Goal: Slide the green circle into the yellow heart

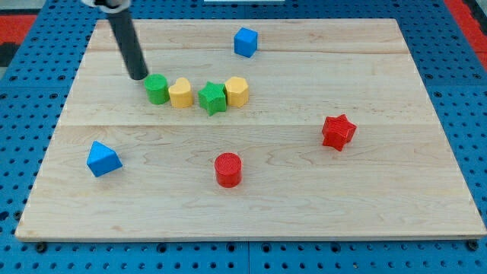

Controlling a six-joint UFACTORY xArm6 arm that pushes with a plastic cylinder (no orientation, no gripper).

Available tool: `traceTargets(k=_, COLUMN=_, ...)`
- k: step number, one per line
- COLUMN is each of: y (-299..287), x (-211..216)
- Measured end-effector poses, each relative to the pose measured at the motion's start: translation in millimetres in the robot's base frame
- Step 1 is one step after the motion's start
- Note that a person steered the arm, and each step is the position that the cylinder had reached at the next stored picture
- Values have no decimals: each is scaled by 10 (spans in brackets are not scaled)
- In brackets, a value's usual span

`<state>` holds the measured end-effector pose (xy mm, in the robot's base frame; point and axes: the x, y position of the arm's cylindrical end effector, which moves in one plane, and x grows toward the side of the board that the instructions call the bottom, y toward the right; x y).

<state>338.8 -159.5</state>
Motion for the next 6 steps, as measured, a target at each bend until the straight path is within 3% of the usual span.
traceTargets(k=1, y=303, x=60)
traceTargets(k=4, y=-496, x=71)
traceTargets(k=6, y=21, x=342)
